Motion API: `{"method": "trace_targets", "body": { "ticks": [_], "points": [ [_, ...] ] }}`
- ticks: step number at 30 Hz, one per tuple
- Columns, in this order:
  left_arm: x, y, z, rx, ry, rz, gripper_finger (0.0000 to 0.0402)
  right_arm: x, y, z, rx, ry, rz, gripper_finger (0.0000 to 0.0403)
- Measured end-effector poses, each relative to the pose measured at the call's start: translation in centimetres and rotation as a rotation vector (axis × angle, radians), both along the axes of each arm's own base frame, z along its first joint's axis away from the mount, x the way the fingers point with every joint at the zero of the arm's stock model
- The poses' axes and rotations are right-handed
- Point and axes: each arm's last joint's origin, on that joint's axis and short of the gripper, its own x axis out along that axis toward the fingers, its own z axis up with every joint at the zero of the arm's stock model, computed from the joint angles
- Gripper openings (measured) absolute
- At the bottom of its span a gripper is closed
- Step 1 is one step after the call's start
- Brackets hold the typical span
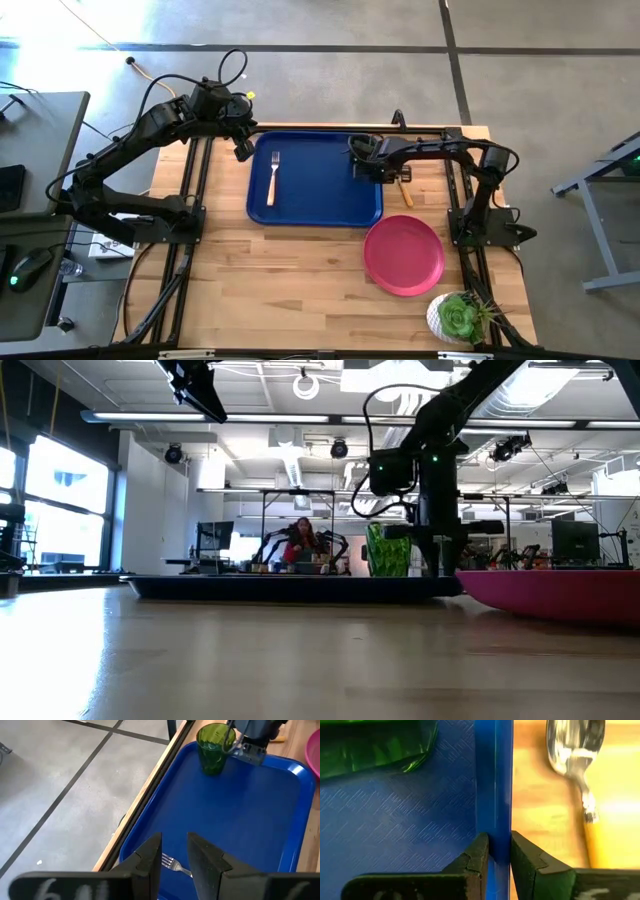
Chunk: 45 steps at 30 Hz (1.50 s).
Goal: Pick and place plate/cup/fork/spoon on tray
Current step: Move the blue tray to the top of the table
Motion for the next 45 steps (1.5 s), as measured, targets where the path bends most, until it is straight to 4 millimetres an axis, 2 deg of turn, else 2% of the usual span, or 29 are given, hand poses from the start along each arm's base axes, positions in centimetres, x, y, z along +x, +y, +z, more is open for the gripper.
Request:
{"method": "trace_targets", "body": {
  "ticks": [17,23,33,45],
  "points": [
    [0.0,0.0,0.0,-0.011,-0.009,0.013,0.0081,-0.7,-2.7,0.0,-0.033,-0.033,0.053,0.0047],
    [0.0,0.0,0.0,-0.011,-0.009,0.012,0.0081,-0.7,-2.7,0.0,-0.025,-0.039,0.057,0.005],
    [0.0,0.0,0.0,-0.011,-0.009,0.013,0.0081,-0.6,-2.3,0.0,0.013,-0.042,0.065,0.008],
    [0.0,0.0,0.0,-0.011,-0.009,0.013,0.0081,-0.9,-2.1,0.0,0.025,-0.02,0.065,0.0083]
  ]
}}
